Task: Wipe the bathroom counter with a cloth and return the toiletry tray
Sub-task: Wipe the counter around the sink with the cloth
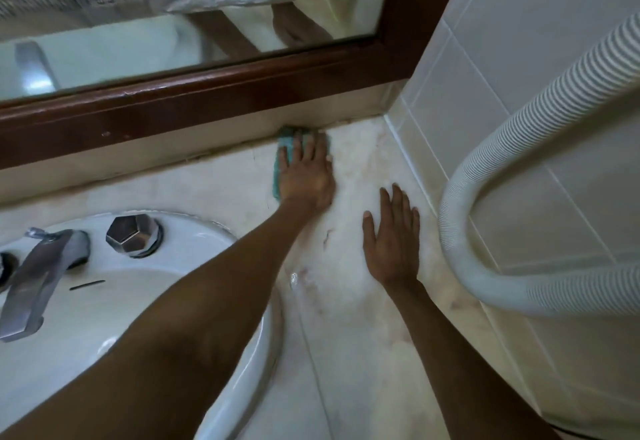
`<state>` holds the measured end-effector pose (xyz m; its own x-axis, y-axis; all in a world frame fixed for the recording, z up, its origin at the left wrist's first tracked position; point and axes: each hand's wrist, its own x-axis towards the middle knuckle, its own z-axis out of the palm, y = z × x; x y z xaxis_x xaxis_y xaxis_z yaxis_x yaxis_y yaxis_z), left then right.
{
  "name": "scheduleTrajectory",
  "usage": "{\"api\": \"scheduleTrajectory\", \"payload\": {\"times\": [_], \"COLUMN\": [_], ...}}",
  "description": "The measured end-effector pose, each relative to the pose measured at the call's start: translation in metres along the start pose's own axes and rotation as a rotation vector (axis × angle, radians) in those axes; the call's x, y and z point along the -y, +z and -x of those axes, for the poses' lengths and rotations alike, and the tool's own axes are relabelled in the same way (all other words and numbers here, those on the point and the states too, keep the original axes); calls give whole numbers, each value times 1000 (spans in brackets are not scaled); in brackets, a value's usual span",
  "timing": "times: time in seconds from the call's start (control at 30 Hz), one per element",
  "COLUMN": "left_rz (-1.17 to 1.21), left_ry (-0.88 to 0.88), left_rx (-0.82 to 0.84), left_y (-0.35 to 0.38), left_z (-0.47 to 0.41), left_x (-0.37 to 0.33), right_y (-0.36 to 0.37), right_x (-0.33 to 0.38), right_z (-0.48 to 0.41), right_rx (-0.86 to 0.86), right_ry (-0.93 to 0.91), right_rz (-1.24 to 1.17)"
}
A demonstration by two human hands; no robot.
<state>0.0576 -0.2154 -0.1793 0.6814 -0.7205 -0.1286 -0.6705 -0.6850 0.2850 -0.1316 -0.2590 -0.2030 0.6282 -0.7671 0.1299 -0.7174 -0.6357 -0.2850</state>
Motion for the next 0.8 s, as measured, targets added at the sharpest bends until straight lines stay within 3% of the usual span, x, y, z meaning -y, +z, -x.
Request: {"api": "scheduleTrajectory", "payload": {"times": [0.1, 0.27, 0.37, 0.57, 0.8], "left_rz": [-31, -95, -121, -104, -75], "left_ry": [265, 560, 526, 371, 418], "left_rx": [75, 112, 90, 95, 125], "left_y": [10, 2, -7, 2, 9], "left_z": [13, 30, 13, -51, -65], "left_x": [-22, 36, 52, -22, -52], "right_y": [0, -2, -5, -2, 3], "right_x": [1, -6, -17, -17, -25], "right_z": [1, -6, -8, -7, -4], "right_rx": [-35, -17, -25, -95, -107], "right_ry": [23, 21, 5, 7, 28], "right_rz": [-14, -30, -23, -37, -189]}}
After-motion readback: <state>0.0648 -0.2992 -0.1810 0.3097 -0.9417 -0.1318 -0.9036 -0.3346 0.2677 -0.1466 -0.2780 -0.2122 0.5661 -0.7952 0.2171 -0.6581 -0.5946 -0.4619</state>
